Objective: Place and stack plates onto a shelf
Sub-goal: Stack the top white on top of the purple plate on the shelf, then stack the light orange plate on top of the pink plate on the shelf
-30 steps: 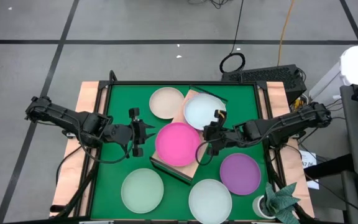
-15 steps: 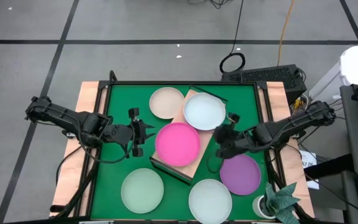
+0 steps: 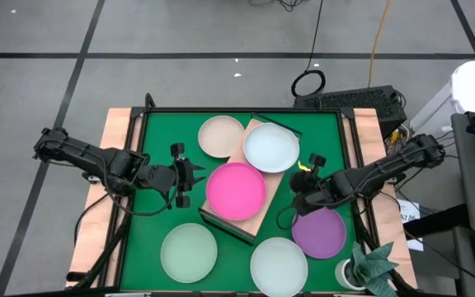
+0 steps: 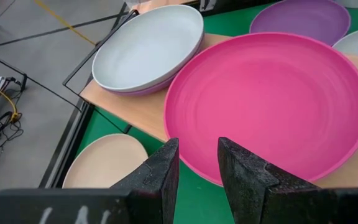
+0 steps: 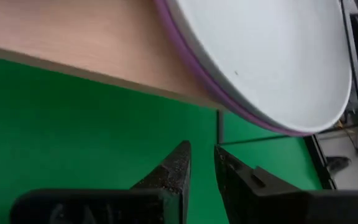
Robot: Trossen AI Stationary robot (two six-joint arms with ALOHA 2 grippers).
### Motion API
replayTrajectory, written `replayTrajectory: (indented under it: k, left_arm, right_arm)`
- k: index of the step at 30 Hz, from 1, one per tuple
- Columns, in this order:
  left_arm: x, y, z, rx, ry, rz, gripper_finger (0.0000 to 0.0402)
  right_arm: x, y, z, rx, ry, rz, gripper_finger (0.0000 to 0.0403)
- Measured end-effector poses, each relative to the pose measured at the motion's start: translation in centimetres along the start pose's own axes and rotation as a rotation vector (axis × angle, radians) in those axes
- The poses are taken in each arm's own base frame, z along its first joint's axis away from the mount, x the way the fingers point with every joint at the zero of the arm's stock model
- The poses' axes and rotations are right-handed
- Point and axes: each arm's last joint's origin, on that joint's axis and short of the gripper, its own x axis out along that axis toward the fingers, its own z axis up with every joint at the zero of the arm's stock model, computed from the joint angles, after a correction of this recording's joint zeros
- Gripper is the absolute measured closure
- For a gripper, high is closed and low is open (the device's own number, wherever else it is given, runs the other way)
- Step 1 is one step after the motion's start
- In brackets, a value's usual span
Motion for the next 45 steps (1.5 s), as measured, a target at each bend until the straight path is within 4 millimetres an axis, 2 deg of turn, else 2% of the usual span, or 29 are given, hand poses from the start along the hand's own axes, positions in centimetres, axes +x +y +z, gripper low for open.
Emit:
replayTrajectory:
  k: [9, 35, 45]
  left_arm:
    - [0.0, 0.0, 0.0, 0.001, 0.002, 0.001, 0.0284]
    - [0.0, 0.0, 0.0, 0.0, 0.003, 0.0, 0.0284]
    - [0.0, 0.0, -0.2, 0.004, 0.018, 0.001, 0.0284]
  right_arm:
    - [1.5, -0.7, 0.1, 0.033, 0.018, -0.03, 0.0346]
    - [1.8, -0.5, 1.4, 0.018, -0.07, 0.014, 0.0346]
    - [-0.9, -1.0, 1.1, 0.092, -0.129, 0.129, 0.0346]
